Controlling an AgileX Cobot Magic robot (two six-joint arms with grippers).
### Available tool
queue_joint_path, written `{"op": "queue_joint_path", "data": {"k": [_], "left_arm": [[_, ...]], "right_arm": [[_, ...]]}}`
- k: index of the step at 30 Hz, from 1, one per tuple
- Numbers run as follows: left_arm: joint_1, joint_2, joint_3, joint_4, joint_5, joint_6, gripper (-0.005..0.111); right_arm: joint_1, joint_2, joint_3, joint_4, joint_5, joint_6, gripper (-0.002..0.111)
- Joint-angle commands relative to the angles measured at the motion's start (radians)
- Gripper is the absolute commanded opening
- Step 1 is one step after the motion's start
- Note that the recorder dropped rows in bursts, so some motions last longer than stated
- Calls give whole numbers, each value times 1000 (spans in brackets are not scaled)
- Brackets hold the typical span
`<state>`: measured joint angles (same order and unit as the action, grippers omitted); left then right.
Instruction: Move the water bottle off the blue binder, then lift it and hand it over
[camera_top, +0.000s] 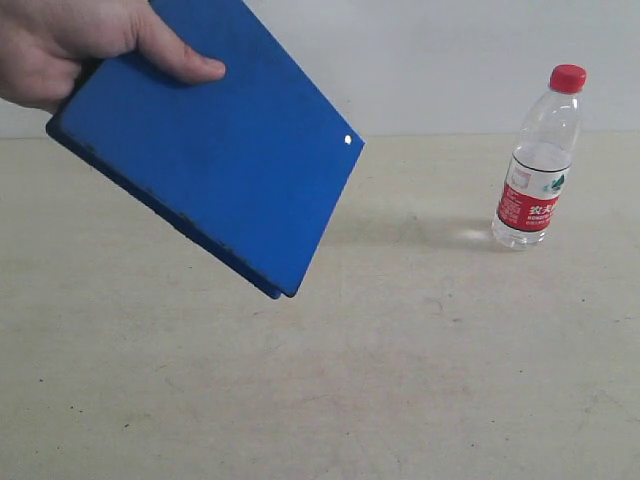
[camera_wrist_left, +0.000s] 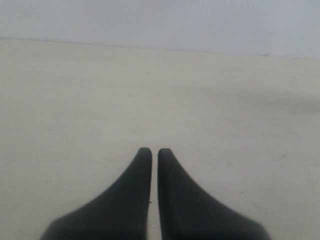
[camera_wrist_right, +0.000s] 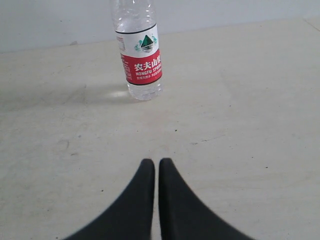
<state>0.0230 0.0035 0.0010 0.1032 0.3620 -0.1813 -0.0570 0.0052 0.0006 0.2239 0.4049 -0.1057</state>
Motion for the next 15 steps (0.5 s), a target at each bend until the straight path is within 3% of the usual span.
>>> {"op": "queue_joint_path", "data": {"k": [1, 15], "left_arm": [[-16, -3, -1, -15, 3, 16, 4], [-16, -3, -1, -12, -3, 30, 4]], "right_arm": [[-3, -5, -1, 1, -4, -6, 0], [-3, -5, -1, 1, -4, -6, 0]]}}
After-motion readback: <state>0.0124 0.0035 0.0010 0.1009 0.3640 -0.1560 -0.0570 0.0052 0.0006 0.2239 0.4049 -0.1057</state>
